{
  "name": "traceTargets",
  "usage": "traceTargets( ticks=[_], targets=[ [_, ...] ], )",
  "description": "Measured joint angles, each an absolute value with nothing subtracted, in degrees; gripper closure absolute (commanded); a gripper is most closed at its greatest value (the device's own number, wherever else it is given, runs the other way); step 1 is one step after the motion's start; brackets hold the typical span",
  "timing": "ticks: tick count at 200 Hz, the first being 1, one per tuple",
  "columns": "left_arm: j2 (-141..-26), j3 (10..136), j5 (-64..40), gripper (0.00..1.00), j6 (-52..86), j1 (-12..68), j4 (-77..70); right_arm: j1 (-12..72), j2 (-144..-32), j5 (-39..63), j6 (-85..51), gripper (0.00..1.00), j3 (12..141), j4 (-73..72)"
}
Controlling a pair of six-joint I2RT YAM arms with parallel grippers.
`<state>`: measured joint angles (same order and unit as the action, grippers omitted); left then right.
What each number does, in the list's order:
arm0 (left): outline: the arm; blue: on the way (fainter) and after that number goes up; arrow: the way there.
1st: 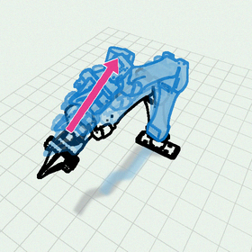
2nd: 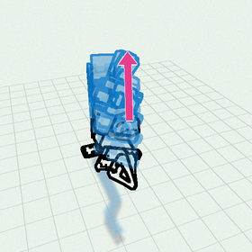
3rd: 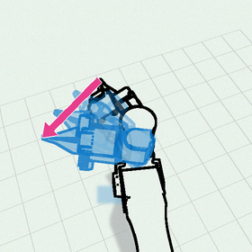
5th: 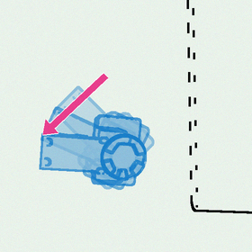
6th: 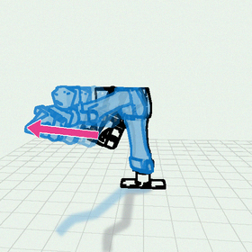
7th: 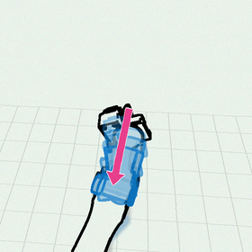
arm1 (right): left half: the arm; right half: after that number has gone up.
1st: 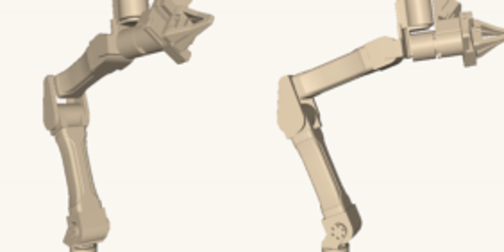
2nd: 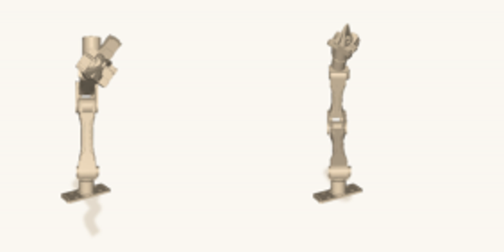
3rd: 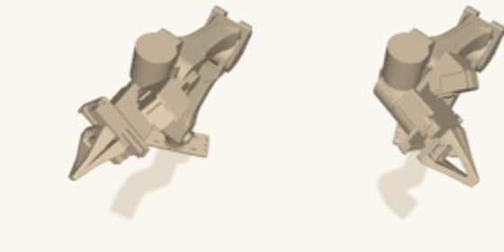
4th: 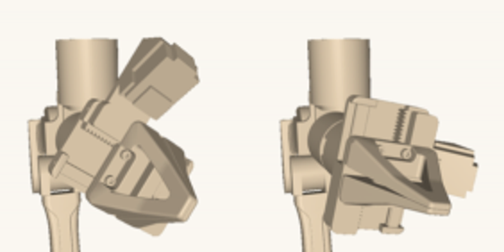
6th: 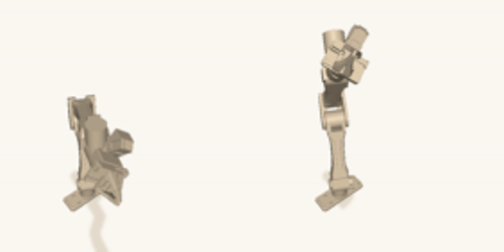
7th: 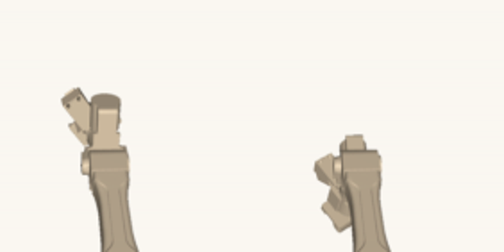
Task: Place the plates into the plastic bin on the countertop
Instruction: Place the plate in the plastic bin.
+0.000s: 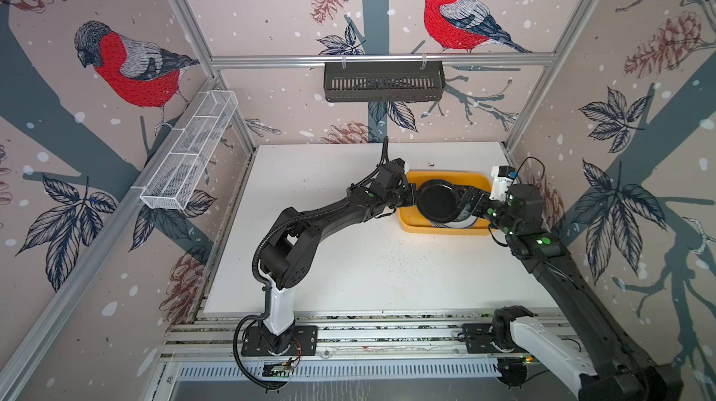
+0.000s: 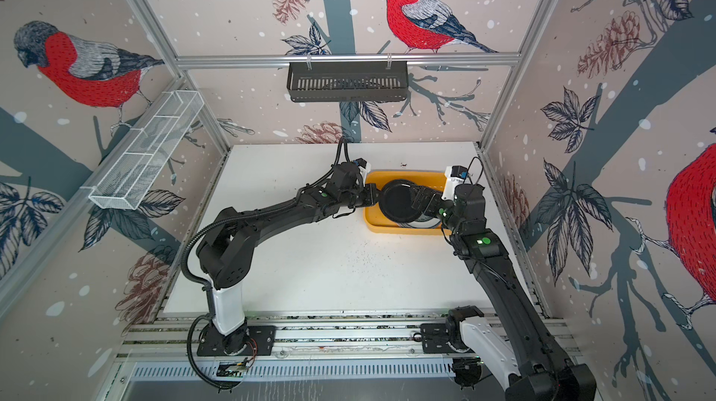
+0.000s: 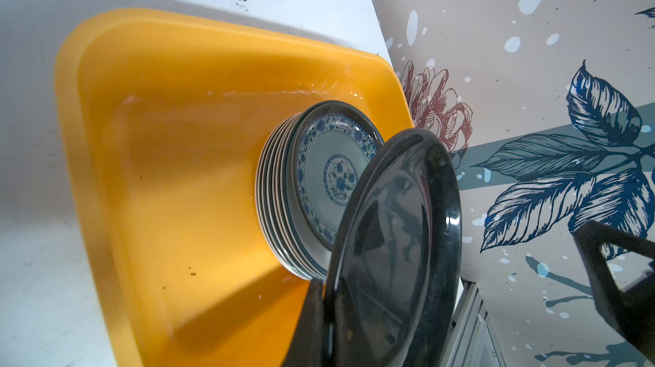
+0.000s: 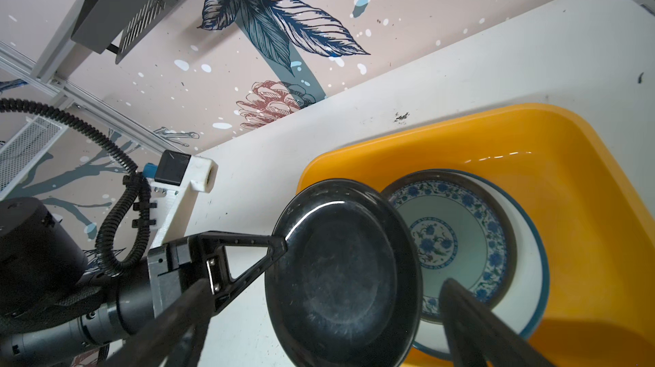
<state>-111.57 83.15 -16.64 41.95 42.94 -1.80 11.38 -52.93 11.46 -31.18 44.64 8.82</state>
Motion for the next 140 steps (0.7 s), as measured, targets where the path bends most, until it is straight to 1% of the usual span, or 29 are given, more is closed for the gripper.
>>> traceTargets(
  ticks=[39,140],
  targets=[
    [-116.4,89.2,-17.8,1.00,41.5,42.8,0.5,13.8,-56.1,8.4,-30.0,0.00,45.8,7.0],
    [-127.2,103.0,-21.4,1.00,41.1,42.6,5.3,14.0,-57.5,5.6,-28.1,0.00,45.8,6.0]
  ],
)
